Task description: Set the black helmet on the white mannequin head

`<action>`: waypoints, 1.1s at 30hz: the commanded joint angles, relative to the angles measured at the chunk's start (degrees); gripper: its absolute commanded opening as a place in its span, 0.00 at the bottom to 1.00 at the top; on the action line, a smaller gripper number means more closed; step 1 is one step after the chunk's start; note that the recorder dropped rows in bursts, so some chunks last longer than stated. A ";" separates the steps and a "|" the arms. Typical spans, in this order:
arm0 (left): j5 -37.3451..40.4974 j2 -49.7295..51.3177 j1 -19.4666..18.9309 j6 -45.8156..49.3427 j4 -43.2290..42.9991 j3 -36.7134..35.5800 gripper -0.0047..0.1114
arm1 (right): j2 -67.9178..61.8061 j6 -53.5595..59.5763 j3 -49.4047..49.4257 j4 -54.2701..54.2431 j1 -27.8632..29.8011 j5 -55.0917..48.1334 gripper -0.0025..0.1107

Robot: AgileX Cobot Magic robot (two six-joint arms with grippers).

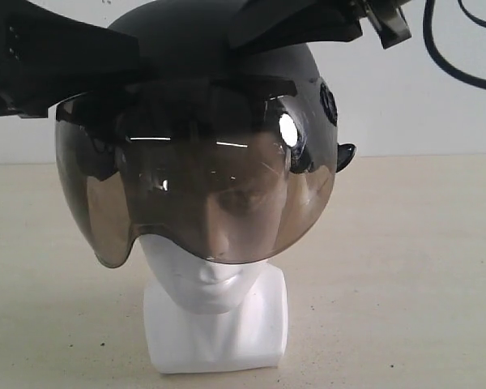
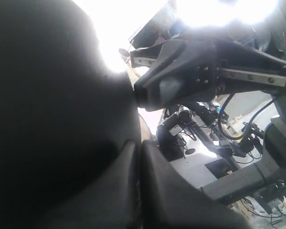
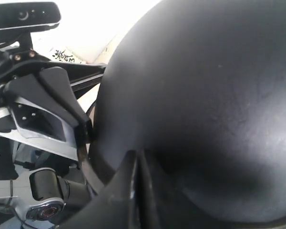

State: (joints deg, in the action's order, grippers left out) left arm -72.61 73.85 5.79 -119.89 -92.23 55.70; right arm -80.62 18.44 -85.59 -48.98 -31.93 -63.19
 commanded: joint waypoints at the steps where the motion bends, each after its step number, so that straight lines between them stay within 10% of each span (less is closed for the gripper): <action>1: 2.65 -0.98 0.31 -0.31 -7.71 -2.52 0.08 | -1.18 -0.09 0.94 4.65 -0.03 -0.64 0.02; 33: 2.65 -2.09 3.43 -0.31 -7.71 -2.37 0.08 | -1.18 -7.35 0.94 12.25 -0.03 -3.87 0.02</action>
State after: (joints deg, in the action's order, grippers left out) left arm -71.45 71.74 8.73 -119.89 -95.76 53.59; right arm -80.32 11.83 -85.59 -42.96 -32.06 -65.58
